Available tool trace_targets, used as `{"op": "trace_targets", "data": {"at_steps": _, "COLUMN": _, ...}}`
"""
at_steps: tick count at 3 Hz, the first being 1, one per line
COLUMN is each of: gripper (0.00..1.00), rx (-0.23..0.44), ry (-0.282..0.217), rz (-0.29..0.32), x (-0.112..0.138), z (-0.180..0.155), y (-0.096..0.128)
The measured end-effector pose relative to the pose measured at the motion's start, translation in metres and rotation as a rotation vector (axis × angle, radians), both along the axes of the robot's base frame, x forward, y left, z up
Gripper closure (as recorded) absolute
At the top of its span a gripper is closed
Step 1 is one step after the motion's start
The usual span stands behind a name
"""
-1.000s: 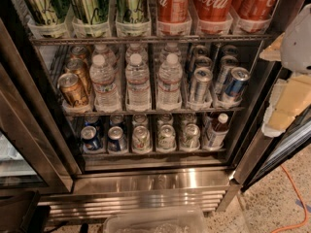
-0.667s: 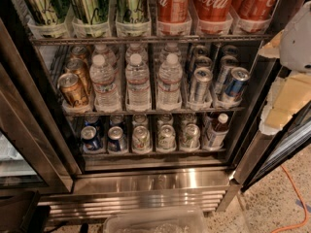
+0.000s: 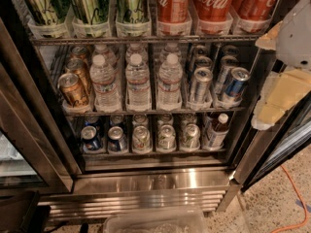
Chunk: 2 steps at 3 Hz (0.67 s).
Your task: Pick coke can from top shelf of fridge
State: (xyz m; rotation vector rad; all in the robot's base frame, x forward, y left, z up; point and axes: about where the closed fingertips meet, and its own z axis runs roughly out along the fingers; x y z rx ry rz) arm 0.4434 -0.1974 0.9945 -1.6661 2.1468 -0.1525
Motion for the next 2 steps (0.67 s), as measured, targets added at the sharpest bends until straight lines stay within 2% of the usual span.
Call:
{"op": "trace_targets", "data": {"at_steps": 1, "gripper": 0.0, "rx": 0.095, "ry": -0.038, "rz": -0.063, "x": 0.007, "z": -0.003, "y": 0.003}}
{"op": "trace_targets", "data": {"at_steps": 2, "gripper": 0.0, "rx": 0.247, "ry": -0.114, "rz": -0.129, "x": 0.024, "z": 0.007, "y": 0.017}}
